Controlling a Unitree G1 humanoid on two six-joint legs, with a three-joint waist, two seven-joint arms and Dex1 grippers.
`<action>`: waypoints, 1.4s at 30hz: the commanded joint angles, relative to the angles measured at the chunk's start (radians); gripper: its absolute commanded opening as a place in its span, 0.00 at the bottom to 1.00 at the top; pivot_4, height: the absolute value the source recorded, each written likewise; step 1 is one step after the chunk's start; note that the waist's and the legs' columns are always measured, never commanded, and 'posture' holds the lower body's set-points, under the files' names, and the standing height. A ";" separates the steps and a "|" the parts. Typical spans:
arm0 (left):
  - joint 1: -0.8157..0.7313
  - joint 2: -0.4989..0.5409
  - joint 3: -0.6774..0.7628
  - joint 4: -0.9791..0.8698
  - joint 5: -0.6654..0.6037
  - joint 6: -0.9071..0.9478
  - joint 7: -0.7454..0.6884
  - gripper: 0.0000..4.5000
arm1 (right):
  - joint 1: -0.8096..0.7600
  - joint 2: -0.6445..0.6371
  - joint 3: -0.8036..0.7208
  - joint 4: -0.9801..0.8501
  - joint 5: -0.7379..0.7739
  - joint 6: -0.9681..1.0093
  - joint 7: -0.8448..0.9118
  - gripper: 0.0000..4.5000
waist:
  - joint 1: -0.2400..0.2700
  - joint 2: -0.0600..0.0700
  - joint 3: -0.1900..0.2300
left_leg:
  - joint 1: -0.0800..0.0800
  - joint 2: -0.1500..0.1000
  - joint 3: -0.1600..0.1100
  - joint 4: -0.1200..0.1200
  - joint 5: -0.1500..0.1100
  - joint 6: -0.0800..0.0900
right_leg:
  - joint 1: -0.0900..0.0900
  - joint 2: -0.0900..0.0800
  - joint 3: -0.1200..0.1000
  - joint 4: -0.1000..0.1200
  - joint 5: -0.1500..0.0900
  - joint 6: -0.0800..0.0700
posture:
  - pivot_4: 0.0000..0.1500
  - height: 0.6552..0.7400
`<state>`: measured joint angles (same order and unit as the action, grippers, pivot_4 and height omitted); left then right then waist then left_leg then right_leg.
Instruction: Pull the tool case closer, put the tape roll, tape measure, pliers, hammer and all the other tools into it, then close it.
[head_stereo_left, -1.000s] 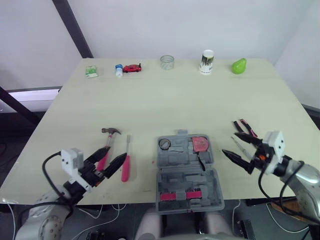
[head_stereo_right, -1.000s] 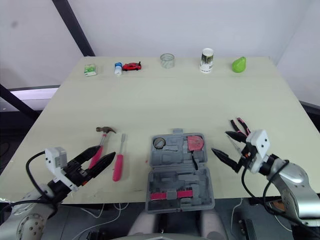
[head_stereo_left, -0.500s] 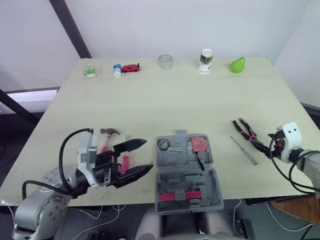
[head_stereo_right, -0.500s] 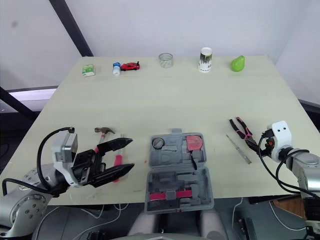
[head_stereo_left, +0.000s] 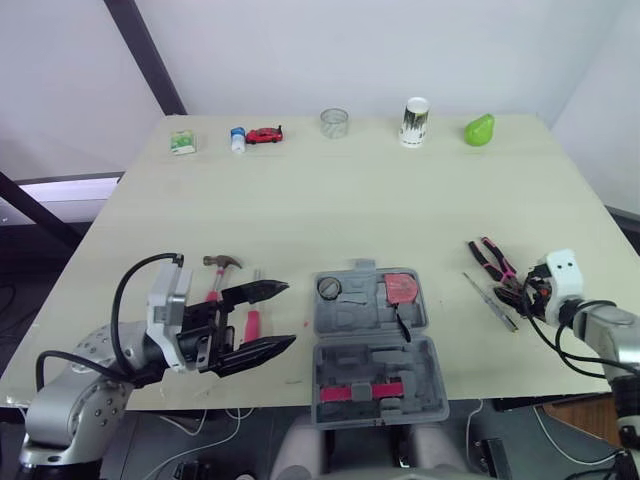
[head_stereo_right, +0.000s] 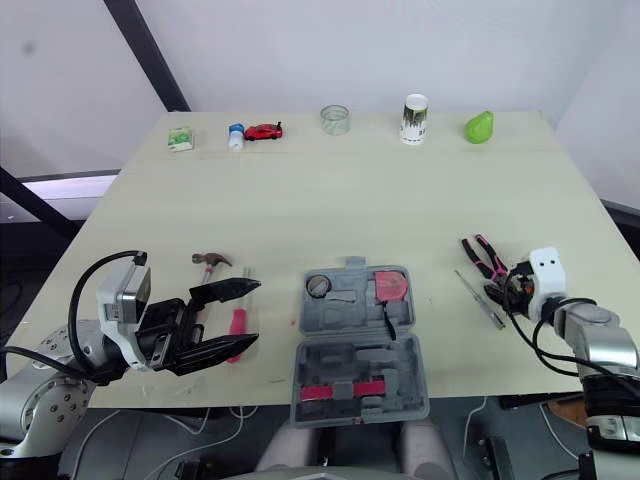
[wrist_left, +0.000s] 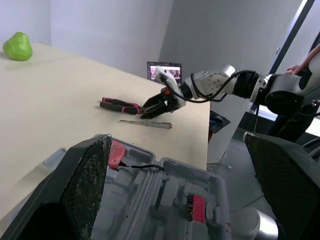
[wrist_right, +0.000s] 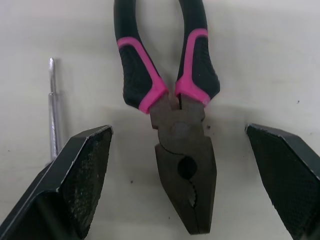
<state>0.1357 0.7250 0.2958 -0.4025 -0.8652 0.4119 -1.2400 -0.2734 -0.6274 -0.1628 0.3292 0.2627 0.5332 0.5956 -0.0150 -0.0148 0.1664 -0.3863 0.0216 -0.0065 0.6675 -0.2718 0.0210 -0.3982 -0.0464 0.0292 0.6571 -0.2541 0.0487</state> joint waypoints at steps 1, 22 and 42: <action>0.001 -0.001 0.007 -0.021 0.000 -0.018 -0.006 1.00 | -0.017 0.009 0.001 0.040 -0.023 -0.040 -0.009 0.99 | 0.000 0.000 0.000 | 0.000 0.000 0.000 0.000 0.000 0.000 | 0.000 0.000 0.000 0.000 0.000 0.000 | 1.00 1.00; -0.046 -0.030 0.000 -0.026 -0.004 -0.026 0.017 1.00 | -0.023 0.030 0.007 0.124 -0.042 -0.115 0.070 0.22 | -0.002 -0.002 -0.001 | 0.001 0.000 0.001 0.000 0.000 0.000 | 0.000 0.001 0.001 0.001 0.000 0.000 | 1.00 1.00; -0.038 -0.120 0.141 0.124 -0.071 -0.106 0.019 1.00 | -0.164 -0.265 0.224 -0.675 0.060 0.157 0.396 0.22 | -0.009 0.005 0.005 | -0.001 0.001 -0.001 0.000 0.000 0.000 | -0.003 0.003 0.000 0.002 0.000 0.000 | 1.00 1.00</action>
<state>0.0878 0.5798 0.3877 -0.2841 -0.8885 0.2918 -1.1844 -0.3835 -0.8660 0.0236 -0.2445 0.3032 0.6557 0.9429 -0.0235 -0.0095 0.1715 -0.3879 0.0226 -0.0071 0.6679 -0.2718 0.0210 -0.4023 -0.0432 0.0299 0.6597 -0.2540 0.0488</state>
